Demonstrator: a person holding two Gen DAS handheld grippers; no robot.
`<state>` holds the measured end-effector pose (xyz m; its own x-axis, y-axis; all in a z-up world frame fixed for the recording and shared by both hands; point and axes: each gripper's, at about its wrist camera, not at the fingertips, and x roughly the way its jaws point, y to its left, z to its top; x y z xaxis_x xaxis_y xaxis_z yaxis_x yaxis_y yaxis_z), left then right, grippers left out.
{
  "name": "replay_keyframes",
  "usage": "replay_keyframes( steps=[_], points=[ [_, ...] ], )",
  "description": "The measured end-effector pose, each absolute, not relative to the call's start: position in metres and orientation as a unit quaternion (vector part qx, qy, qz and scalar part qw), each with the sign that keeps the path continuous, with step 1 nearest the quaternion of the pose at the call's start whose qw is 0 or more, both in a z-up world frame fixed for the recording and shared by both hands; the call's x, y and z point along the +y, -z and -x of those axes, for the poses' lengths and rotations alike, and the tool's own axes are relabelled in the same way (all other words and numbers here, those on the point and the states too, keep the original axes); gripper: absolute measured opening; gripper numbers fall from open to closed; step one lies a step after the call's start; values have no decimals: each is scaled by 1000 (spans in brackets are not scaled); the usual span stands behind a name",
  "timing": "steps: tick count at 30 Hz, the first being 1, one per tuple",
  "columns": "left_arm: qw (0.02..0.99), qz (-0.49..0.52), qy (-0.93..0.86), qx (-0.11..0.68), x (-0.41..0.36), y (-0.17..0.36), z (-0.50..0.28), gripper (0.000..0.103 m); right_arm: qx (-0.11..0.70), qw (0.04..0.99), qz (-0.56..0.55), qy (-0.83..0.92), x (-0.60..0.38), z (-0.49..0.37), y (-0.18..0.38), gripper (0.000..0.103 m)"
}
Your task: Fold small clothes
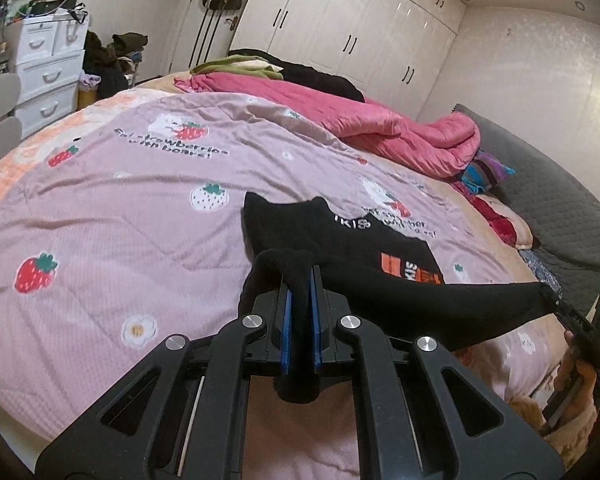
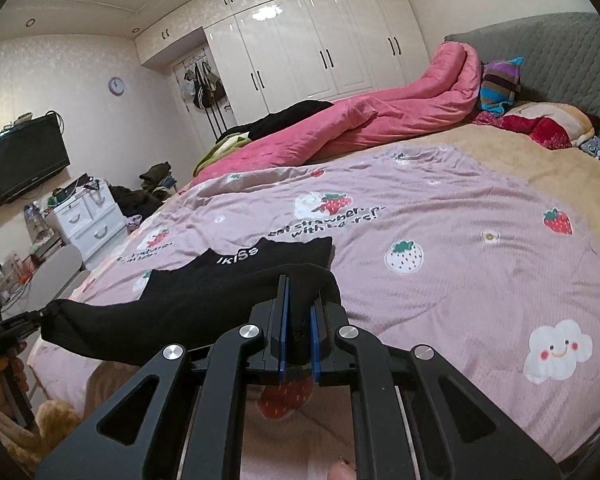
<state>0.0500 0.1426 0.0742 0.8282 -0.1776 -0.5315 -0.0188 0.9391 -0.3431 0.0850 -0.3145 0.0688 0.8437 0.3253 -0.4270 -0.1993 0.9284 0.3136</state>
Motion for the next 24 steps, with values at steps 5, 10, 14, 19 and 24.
replay_keyframes(
  steps=[5,10,14,19,24],
  points=[
    [943,161,36,288,140,-79,-61,2,242,953,-125,-134,-312,-96,-72,8],
    [945,152,30,288,138,-82,-71,2,238,956,-116,-128,-307,-108,-75,8],
    [946,147,27,288,138,-85,-82,2,238,956,-120,-123,-306,-121,-75,8],
    [948,131,22,288,136,-88,-96,2,239,956,-119,-118,-304,-135,-74,8],
    [948,124,18,291,135,-87,-112,2,242,957,-113,-112,-301,-151,-74,8]
  ],
)
